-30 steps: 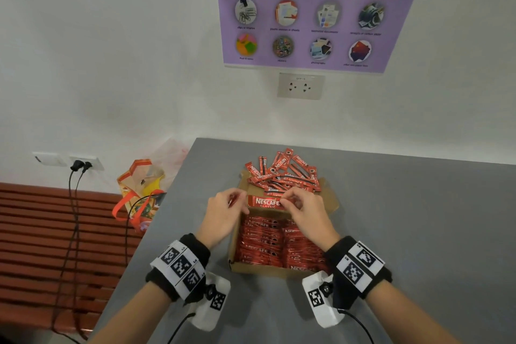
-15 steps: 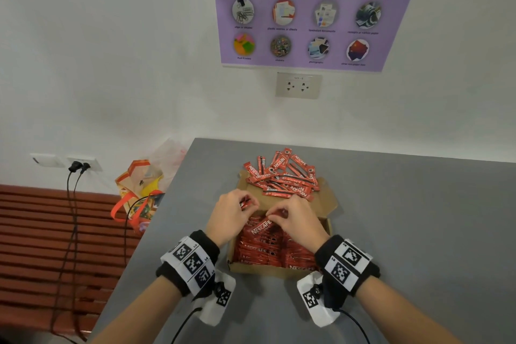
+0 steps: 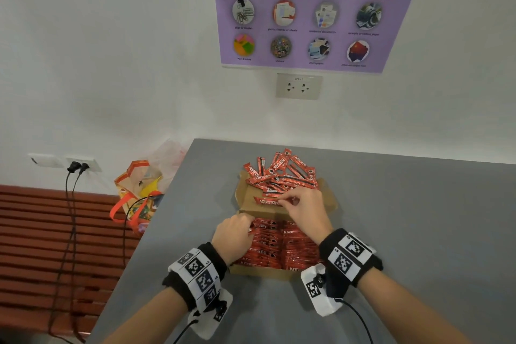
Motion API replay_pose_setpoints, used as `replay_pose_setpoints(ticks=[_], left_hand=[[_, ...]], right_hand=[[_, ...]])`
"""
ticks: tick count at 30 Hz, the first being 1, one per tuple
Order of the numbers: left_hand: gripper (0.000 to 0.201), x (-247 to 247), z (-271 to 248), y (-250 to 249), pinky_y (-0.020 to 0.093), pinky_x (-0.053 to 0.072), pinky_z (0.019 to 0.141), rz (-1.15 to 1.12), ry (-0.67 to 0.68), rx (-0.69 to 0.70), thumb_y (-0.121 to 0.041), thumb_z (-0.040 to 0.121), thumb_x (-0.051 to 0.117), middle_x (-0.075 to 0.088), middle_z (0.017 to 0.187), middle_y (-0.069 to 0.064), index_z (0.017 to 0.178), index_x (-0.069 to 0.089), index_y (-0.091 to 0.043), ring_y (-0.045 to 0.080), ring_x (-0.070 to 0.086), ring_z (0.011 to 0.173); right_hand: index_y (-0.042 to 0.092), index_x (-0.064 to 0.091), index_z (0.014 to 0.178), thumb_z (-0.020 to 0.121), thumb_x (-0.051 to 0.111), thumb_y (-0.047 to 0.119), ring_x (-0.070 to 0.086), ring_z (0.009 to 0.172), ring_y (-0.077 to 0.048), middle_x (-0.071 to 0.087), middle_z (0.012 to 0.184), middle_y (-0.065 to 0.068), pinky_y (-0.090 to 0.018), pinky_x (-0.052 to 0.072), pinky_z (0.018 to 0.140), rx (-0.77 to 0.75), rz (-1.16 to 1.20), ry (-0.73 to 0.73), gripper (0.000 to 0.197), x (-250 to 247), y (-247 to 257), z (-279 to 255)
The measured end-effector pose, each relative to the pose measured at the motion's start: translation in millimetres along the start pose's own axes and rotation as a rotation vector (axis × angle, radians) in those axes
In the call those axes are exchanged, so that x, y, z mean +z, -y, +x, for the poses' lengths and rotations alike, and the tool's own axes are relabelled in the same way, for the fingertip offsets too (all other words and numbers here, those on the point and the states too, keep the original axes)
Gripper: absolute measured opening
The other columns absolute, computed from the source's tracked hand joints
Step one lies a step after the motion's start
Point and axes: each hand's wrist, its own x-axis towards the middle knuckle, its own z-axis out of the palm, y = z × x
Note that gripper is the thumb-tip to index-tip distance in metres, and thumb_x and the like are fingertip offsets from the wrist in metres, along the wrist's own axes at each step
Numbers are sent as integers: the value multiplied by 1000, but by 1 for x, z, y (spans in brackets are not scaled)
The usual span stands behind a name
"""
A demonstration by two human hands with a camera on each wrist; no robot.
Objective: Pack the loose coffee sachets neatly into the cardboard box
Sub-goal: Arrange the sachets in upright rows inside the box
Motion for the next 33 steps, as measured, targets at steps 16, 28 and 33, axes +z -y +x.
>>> replay_pose_setpoints(ticks=[16,28,33], left_hand=[[26,1,-3,3,36,46,89,44,27,7,-20,93,46,60,119,6,115,57,-11,25,58,106],[19,-12,17,1,37,49,72,65,-51,1,-10,90,45,65,98,8,95,64,-9,29,61,88],[16,-12,21,0,35,47,64,111,-30,37,-5,87,43,64,89,8,83,59,-8,29,61,79]], right_hand=[[12,75,83,84,67,11,65,83,-13,72,88,0,-27,55,78,-8,-202,294,8,18,9,9],[2,67,78,81,61,2,64,84,-29,67,86,-12,-42,55,77,65,-300,376,7,30,8,22],[3,63,82,82,58,2,62,88,-32,65,92,-14,-44,53,77,62,-346,365,4,31,10,24]])
